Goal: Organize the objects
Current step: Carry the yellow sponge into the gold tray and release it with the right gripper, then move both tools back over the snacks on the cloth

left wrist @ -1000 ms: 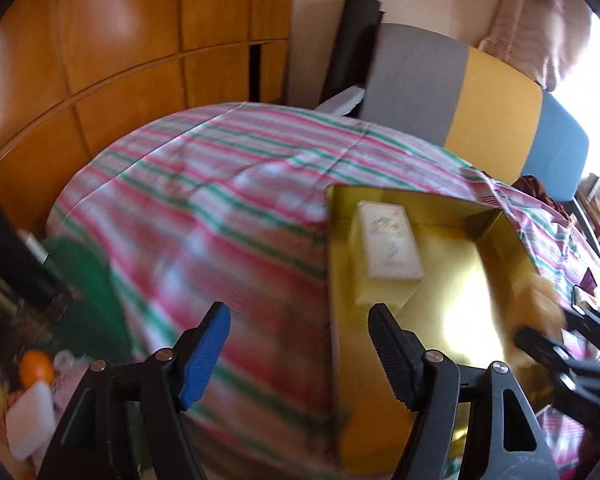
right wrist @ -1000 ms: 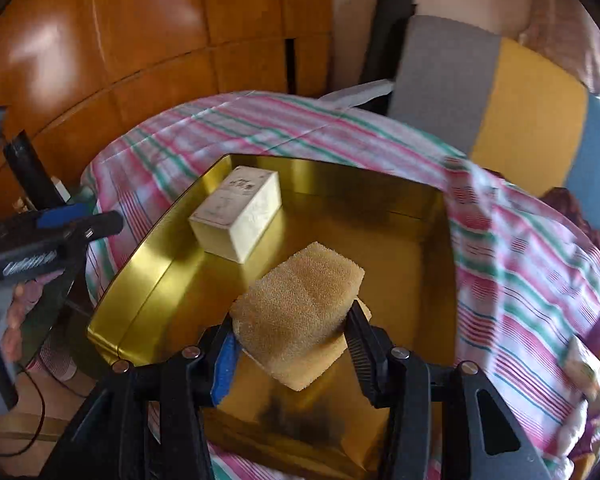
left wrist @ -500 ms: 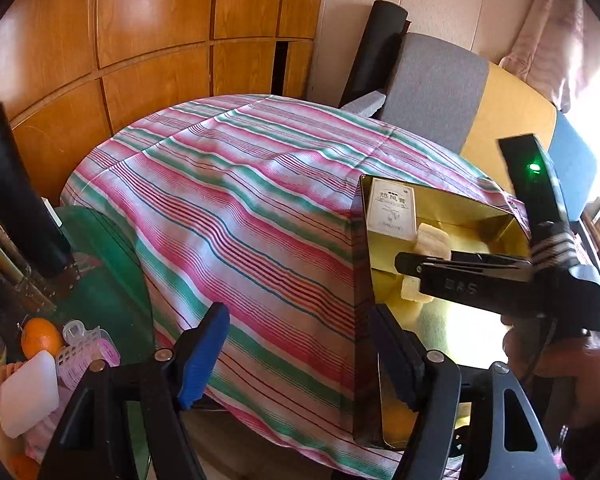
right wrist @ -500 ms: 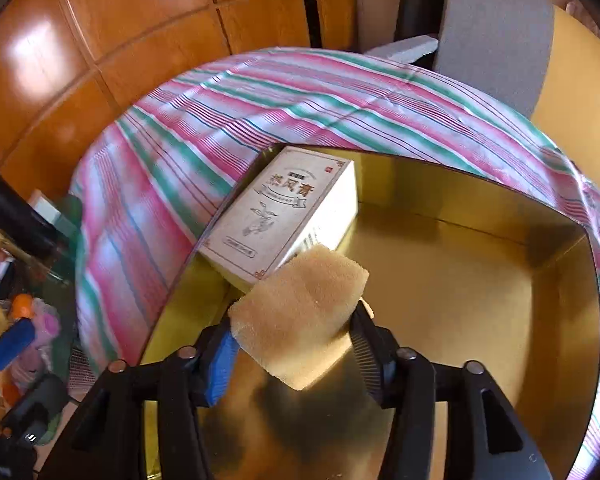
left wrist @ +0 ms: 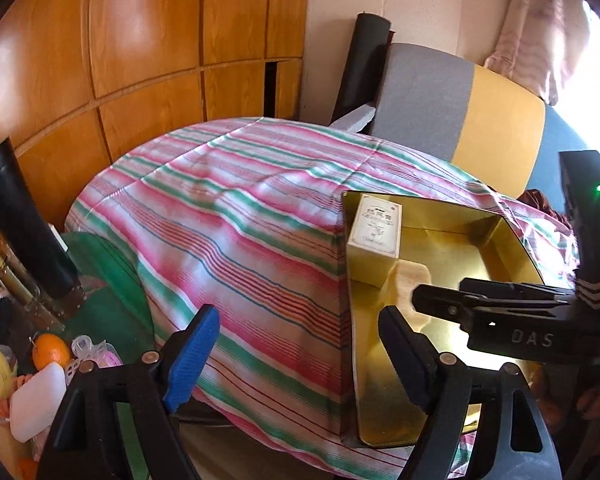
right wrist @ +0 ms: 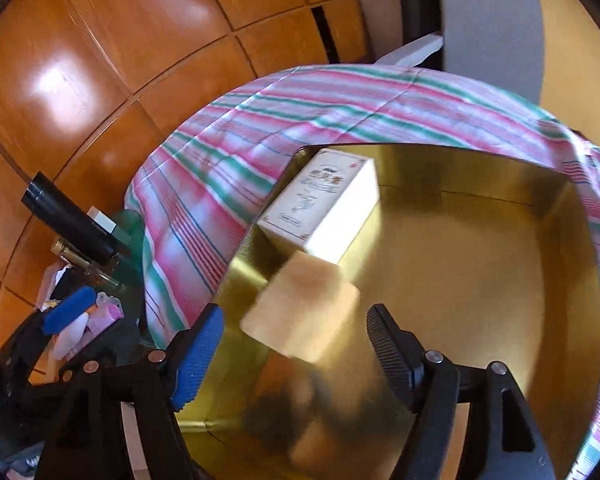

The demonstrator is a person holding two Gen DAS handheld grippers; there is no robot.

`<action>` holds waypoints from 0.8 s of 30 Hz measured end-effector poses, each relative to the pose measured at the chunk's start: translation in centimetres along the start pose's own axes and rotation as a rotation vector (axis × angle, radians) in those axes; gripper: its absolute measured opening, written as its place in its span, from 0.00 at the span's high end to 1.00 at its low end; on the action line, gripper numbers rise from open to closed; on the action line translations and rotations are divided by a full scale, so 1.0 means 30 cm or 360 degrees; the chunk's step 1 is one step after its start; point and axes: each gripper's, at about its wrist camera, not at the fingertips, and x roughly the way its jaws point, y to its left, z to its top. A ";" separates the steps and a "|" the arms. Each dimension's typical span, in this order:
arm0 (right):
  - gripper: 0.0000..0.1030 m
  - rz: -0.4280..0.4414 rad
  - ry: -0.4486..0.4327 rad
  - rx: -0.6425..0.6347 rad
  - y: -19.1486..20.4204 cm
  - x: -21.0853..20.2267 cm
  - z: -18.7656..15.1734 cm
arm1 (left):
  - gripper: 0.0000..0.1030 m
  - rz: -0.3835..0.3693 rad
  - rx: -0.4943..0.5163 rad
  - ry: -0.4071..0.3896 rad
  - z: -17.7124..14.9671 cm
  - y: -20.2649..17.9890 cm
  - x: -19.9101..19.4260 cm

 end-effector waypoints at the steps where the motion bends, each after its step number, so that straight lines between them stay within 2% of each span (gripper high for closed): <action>1: 0.27 -0.0024 -0.0015 -0.0006 -0.008 -0.015 -0.009 | 0.20 0.0002 0.0016 -0.0008 0.000 -0.009 -0.005; 9: 0.27 -0.0288 -0.0182 -0.0004 -0.098 -0.163 -0.077 | 0.17 -0.0008 0.0156 -0.0099 -0.015 -0.114 -0.069; 16: 0.27 -0.0465 -0.0322 -0.0006 -0.177 -0.311 -0.132 | 0.17 -0.0081 0.0277 -0.0107 -0.029 -0.221 -0.090; 24: 0.27 -0.0637 -0.0394 0.0088 -0.333 -0.463 -0.209 | 0.17 -0.0184 0.0416 -0.0095 -0.043 -0.351 -0.093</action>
